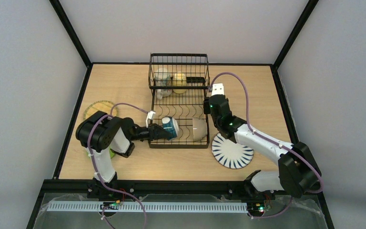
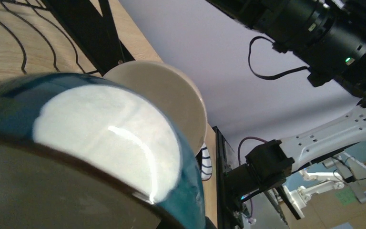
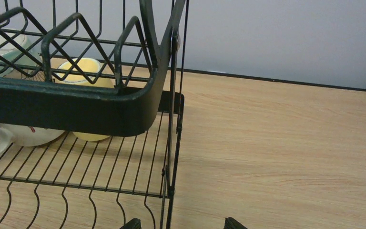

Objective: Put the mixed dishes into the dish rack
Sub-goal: Insert the bowl into the dish rack.

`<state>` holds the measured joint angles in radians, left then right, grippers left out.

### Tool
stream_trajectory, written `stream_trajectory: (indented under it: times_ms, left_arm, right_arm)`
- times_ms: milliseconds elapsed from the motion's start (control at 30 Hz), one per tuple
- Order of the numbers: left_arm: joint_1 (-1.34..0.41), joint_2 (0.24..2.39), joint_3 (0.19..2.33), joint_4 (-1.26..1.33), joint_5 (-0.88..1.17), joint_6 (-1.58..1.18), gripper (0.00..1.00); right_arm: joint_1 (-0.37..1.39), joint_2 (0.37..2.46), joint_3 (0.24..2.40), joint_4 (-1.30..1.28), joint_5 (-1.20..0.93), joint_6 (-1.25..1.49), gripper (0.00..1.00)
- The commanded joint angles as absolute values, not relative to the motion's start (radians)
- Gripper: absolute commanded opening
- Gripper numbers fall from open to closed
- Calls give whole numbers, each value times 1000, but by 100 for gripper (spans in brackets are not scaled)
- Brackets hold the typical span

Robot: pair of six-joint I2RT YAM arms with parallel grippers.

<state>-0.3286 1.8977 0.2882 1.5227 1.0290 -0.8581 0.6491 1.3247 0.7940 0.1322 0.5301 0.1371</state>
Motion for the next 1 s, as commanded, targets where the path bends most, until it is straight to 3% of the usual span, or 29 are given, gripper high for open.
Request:
stream_trajectory:
  times_ms: [0, 100, 300, 567, 967]
  left_arm:
    - [-309, 2073, 185, 1148, 855, -857, 27]
    - [-308, 2061, 179, 1123, 849, -849, 52]
    - [-302, 2047, 169, 1105, 832, -853, 73]
    - [-288, 1954, 140, 1063, 800, -870, 79]
    - [-287, 1652, 139, 769, 689, -848, 85]
  right_arm:
    - [652, 1337, 818, 111, 524, 189, 100]
    - [652, 1341, 815, 111, 522, 194, 100]
    - [652, 1335, 807, 100, 517, 207, 100]
    - [652, 1305, 811, 69, 518, 203, 100]
    - [652, 1266, 818, 42, 513, 182, 100]
